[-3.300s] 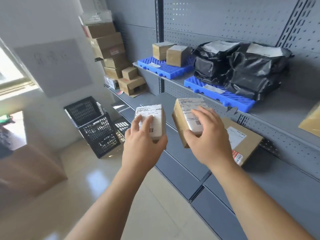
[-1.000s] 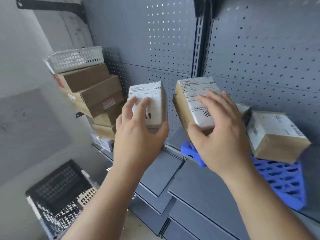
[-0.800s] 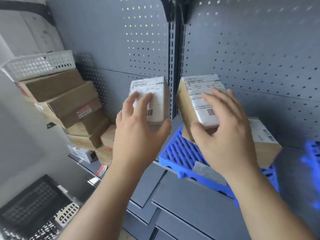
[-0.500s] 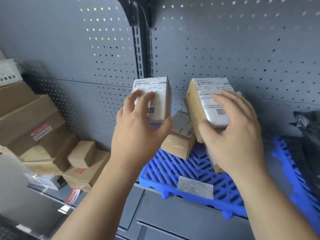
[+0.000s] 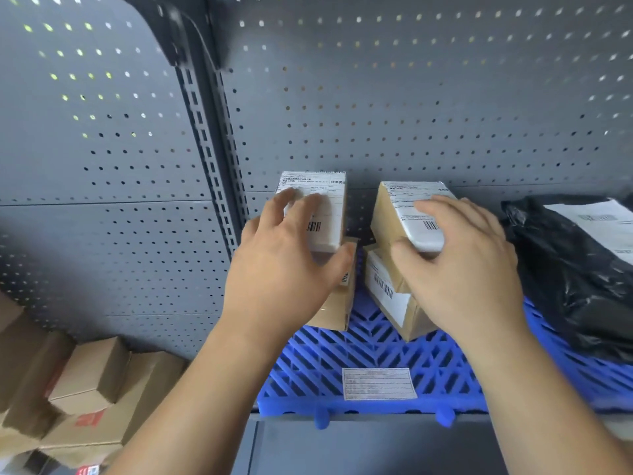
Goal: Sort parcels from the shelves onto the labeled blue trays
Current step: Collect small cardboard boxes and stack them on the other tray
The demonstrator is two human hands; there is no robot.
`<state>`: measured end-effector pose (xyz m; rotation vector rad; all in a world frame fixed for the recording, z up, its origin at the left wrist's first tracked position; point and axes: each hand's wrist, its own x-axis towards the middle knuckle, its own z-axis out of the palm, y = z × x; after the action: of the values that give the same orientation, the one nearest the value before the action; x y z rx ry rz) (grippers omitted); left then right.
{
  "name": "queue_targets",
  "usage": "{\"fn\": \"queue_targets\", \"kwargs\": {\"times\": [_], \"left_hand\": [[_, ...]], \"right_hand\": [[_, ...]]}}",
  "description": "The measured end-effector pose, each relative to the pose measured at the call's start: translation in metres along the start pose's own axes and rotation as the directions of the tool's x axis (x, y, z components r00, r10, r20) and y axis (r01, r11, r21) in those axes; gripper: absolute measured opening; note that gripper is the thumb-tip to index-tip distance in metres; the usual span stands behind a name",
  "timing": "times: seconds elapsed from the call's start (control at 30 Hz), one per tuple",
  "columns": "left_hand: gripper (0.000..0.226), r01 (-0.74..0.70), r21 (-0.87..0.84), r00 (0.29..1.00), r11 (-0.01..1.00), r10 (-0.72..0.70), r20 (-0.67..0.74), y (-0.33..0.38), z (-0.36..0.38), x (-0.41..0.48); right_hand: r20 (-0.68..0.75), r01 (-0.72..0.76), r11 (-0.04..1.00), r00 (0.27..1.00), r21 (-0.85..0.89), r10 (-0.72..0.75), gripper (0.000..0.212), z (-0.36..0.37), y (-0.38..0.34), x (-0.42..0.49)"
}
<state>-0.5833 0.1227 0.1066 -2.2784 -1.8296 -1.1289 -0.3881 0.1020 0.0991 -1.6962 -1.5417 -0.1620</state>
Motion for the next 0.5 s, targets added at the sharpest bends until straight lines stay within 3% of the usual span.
{"fn": "queue_targets", "kwargs": {"times": [0.4, 0.5], "left_hand": [[0.085, 0.028, 0.072, 0.998, 0.997, -0.032, 0.057, 0.018, 0.012, 0.004], [0.088, 0.042, 0.054, 0.997, 0.998, -0.045, 0.07, 0.02, 0.013, 0.003]], "right_hand": [[0.089, 0.019, 0.997, 0.996, -0.077, -0.012, 0.059, -0.009, 0.006, 0.004], [0.062, 0.019, 1.0, 0.998, -0.012, -0.018, 0.058, -0.012, 0.007, 0.006]]}}
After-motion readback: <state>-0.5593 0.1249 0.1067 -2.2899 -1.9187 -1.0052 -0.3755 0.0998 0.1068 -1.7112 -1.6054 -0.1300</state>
